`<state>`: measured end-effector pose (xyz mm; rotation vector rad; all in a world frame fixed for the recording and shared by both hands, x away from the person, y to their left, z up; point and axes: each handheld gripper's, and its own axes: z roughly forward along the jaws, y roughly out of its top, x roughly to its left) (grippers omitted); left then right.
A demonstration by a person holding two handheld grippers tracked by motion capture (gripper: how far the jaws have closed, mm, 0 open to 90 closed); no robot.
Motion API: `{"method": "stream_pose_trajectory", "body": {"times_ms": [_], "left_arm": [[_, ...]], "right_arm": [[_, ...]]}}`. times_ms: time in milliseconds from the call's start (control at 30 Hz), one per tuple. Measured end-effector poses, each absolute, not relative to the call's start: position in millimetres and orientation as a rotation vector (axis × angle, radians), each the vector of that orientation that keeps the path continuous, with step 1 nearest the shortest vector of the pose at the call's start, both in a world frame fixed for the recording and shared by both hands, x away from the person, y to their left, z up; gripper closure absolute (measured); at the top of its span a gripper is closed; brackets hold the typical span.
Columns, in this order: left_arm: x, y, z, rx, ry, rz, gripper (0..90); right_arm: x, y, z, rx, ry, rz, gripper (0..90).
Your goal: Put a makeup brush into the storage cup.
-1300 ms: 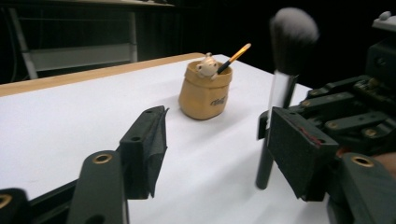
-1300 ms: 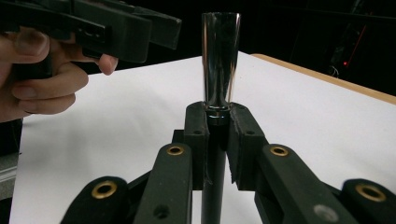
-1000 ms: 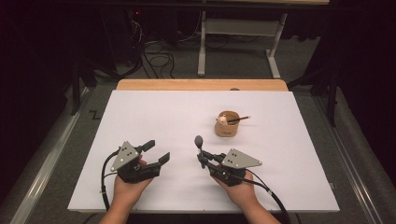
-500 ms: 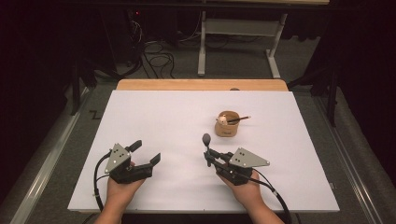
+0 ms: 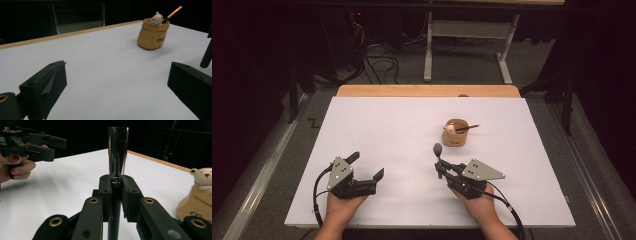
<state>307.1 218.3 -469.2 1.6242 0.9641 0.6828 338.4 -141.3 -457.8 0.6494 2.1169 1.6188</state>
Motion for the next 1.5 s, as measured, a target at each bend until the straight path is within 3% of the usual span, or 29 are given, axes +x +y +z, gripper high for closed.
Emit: {"method": "stream_pose_trajectory", "body": {"times_ms": [1500], "left_arm": [[307.3,224.5,-470.2,1.601,0.966,0.637,0.2]], "right_arm": [[354.0,-217.4,-442.9,0.851,1.892,1.626,80.5]]}}
